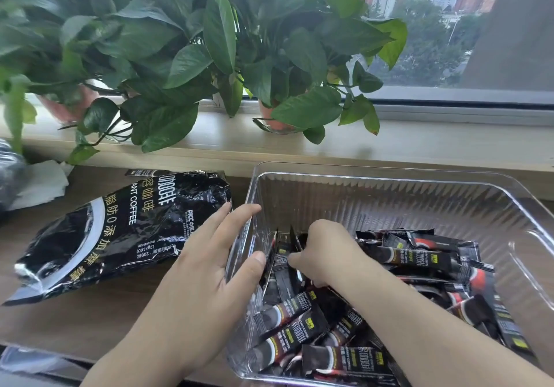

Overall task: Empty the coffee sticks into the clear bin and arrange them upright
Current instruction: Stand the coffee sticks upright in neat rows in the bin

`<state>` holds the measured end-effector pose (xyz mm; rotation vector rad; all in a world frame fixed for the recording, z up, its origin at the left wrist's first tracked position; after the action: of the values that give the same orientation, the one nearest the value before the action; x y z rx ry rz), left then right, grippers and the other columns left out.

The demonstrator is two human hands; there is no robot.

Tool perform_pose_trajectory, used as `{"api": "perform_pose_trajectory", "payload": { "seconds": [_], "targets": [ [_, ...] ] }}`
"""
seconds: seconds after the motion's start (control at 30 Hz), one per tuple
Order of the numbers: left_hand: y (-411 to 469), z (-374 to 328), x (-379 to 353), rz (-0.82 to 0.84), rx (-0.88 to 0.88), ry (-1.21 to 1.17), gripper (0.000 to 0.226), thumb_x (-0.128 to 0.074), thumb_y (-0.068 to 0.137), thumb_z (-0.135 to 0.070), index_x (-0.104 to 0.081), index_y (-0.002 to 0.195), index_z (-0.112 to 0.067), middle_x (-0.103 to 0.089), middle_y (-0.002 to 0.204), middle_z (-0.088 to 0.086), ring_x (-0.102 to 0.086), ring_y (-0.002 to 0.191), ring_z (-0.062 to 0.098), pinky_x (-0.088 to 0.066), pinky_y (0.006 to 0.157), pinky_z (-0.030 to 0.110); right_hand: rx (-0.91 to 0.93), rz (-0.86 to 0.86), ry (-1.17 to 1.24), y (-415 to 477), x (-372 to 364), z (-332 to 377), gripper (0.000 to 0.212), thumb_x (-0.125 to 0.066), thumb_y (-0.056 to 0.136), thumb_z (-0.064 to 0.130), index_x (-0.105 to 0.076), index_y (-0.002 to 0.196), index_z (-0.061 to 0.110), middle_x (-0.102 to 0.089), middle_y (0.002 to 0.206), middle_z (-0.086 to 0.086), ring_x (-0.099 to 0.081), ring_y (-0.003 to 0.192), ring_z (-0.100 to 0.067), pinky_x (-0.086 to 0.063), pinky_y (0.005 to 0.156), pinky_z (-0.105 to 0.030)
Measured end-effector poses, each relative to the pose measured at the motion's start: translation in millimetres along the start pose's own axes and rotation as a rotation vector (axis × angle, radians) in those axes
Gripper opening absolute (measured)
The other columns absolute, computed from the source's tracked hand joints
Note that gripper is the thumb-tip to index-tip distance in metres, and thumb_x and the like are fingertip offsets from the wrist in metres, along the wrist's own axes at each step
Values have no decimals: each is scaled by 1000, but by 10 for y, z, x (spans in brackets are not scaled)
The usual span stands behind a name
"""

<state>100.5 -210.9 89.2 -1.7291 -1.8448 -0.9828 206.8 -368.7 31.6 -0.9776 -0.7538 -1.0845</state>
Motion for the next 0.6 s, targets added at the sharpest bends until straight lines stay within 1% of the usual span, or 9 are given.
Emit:
{"api": "perform_pose_trajectory", "payload": {
  "seconds": [0.07, 0.17, 0.27, 0.33, 0.4, 0.5, 0.6],
  "targets": [
    [1, 3, -6, -2, 6, -14, 62, -32, 76, -73, -24, 137, -69, -19, 155, -34, -9, 141, -18, -20, 115, 26, 19, -22, 66, -23, -18, 36, 45, -65, 90, 37, -50, 56, 12, -53, 48, -3, -56, 50, -20, -45, 49, -24],
    [-9, 0, -5, -3, 5, -25, 61, -33, 76, -72, -24, 137, -69, -19, 155, -34, -9, 141, -18, -20, 116, 27, 57, -32, 91, -26, -74, 131, 46, -69, 87, 44, -52, 57, 13, -54, 51, -1, -53, 47, -18, -43, 48, -25],
    [-6, 14, -5, 2, 5, -13, 61, -32, 77, -71, -23, 137, -69, -19, 155, -33, -10, 142, -16, -20, 118, 29, 94, -45, 23, -3, -138, 200, 40, -70, 84, 35, -47, 58, 14, -51, 55, -1, -49, 49, -19, -36, 43, -25],
    [3, 20, -11, 2, 2, -11, 61, -32, 78, -72, -23, 138, -68, -20, 155, -32, -10, 142, -16, -20, 119, 30, 94, -31, 5, 3, -156, 211, 34, -67, 82, 26, -47, 58, 14, -51, 52, -1, -48, 47, -19, -38, 42, -24],
    [10, 18, -18, 1, -2, -11, 62, -32, 78, -71, -24, 139, -67, -20, 155, -33, -10, 142, -17, -20, 118, 28, 89, -26, 19, -7, -131, 210, 31, -66, 81, 21, -47, 58, 14, -50, 51, -1, -48, 45, -19, -40, 43, -24],
    [7, 14, -19, 1, -6, -8, 62, -31, 78, -70, -24, 140, -65, -20, 154, -35, -9, 141, -18, -20, 116, 26, 78, -47, 73, -15, -95, 207, 36, -68, 81, 20, -41, 57, 14, -43, 51, -1, -41, 43, -17, -32, 39, -23],
    [4, 5, -16, 0, -6, -12, 62, -32, 79, -70, -24, 140, -65, -21, 153, -35, -10, 142, -17, -21, 116, 26, 86, -74, 117, -2, -99, 221, 45, -69, 80, 24, -33, 55, 15, -32, 50, 0, -31, 44, -18, -26, 40, -27]
  ]
}}
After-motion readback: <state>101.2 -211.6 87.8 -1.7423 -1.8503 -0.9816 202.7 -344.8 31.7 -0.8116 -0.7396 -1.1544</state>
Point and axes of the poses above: each hand's wrist, its own y-axis towards the middle knuckle, its own x-axis out of the back of the hand, z = x × y, the point moved 6 cm from there along y, towards the middle knuckle
